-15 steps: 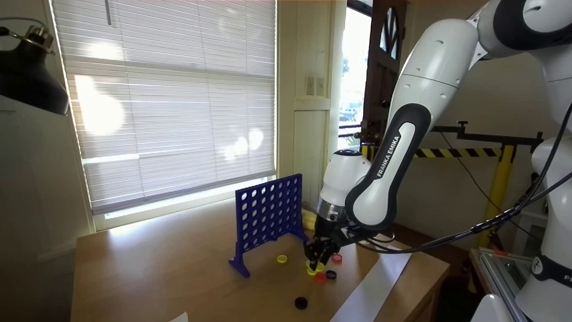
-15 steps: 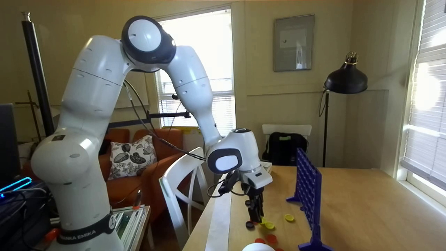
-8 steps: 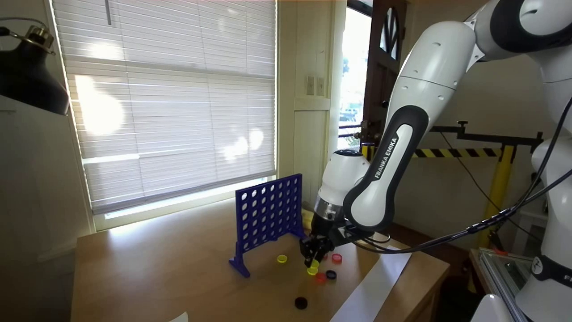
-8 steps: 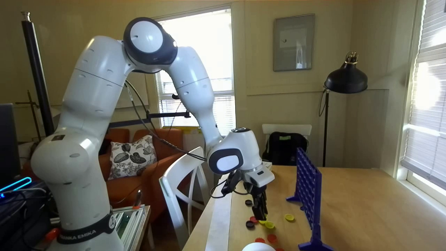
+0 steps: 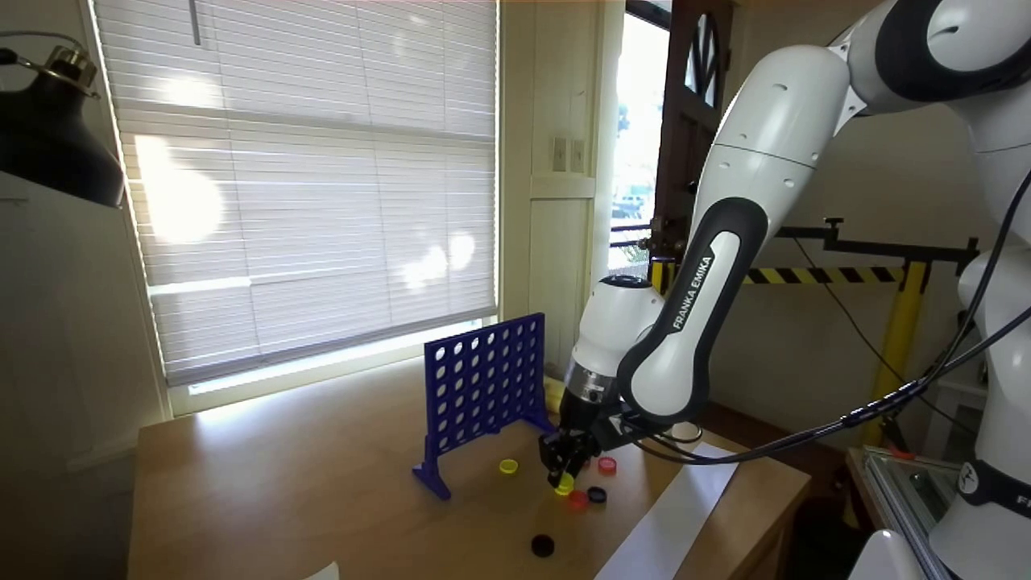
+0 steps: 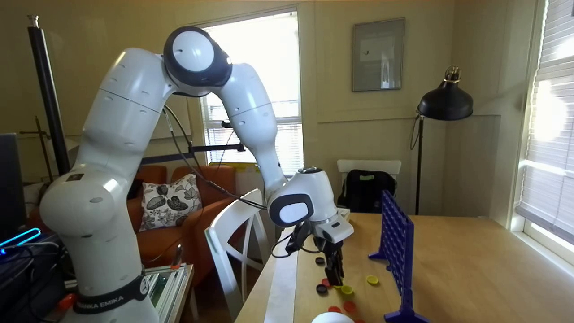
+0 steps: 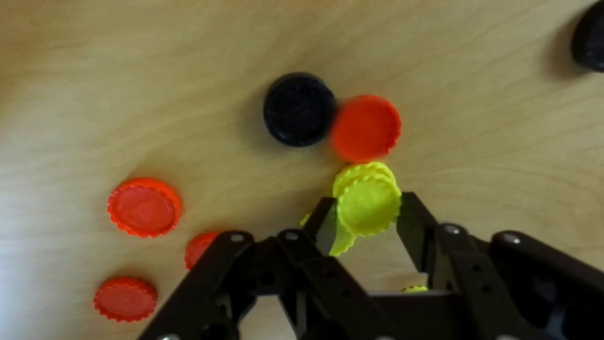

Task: Place the yellow chip on the right on top of the two yellow chips.

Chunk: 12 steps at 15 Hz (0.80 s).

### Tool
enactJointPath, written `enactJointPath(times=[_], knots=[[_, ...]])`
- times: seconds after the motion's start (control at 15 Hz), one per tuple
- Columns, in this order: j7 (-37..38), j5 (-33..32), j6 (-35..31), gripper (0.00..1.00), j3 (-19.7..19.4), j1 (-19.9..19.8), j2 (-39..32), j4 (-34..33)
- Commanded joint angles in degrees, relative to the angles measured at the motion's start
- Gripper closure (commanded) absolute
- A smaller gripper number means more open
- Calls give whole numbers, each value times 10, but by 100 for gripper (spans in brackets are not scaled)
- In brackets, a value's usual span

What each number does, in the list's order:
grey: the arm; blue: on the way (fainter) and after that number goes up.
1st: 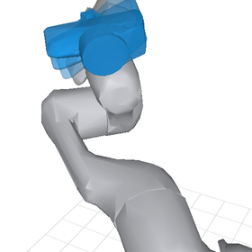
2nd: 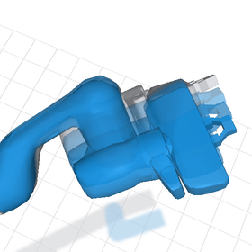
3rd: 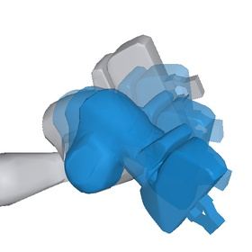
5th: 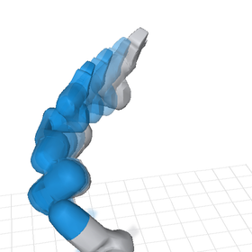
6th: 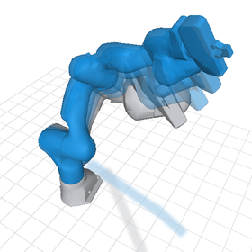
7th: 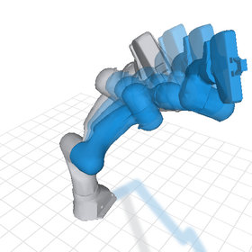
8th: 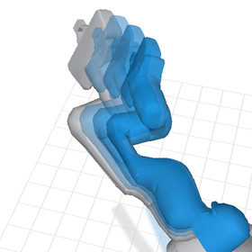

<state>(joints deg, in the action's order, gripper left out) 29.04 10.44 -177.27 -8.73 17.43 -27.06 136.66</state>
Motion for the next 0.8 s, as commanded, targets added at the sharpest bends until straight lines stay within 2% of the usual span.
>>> enactJointPath(times=[0.0,0.47,0.73], knots=[[-17,12,-12,86,13,-10,-16,-14],[-25,14,-14,86,27,-20,-24,-22],[-26,13,-14,86,20,-16,-22,-21]])
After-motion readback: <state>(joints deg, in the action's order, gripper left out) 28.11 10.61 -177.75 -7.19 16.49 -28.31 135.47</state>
